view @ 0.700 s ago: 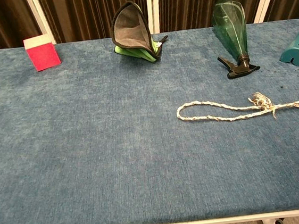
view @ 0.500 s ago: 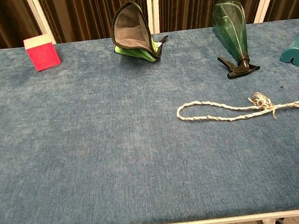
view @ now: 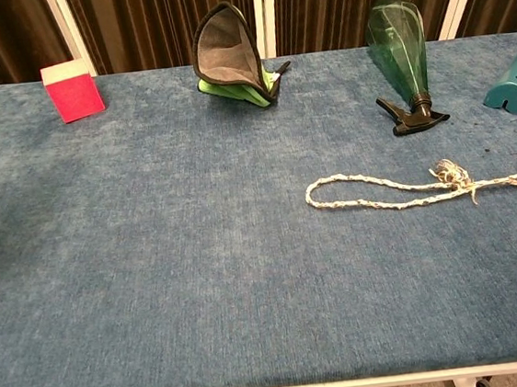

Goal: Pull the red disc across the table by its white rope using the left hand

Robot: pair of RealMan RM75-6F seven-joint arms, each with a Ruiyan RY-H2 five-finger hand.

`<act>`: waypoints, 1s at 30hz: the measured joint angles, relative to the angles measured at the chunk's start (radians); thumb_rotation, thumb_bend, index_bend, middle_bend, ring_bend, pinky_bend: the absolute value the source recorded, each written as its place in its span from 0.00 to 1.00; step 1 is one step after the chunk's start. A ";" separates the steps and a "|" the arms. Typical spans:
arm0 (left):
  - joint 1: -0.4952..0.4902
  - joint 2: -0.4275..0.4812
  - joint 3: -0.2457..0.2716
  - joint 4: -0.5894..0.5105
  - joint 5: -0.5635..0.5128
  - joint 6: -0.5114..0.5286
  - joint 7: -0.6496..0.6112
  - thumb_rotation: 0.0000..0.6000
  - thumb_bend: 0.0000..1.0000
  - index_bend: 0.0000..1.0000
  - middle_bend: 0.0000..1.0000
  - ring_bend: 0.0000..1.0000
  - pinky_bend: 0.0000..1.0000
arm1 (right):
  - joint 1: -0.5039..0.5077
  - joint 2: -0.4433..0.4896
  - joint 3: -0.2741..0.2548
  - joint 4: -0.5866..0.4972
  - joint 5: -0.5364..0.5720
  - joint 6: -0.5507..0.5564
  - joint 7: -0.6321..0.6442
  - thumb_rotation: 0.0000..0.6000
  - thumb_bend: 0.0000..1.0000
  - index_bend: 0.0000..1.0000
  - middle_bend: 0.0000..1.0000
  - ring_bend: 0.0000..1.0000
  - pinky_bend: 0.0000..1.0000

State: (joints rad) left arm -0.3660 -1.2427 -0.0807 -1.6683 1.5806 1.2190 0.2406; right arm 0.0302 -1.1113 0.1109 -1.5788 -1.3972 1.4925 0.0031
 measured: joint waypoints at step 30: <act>-0.621 -0.560 -0.027 0.501 0.085 -0.468 -0.312 1.00 0.20 0.13 0.15 0.00 0.19 | -0.020 -0.010 0.008 0.077 0.033 -0.005 0.079 1.00 0.21 0.00 0.00 0.00 0.00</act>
State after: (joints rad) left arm -0.9870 -1.8030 -0.1078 -1.1670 1.6655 0.7505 -0.0716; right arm 0.0102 -1.1213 0.1188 -1.5022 -1.3645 1.4873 0.0824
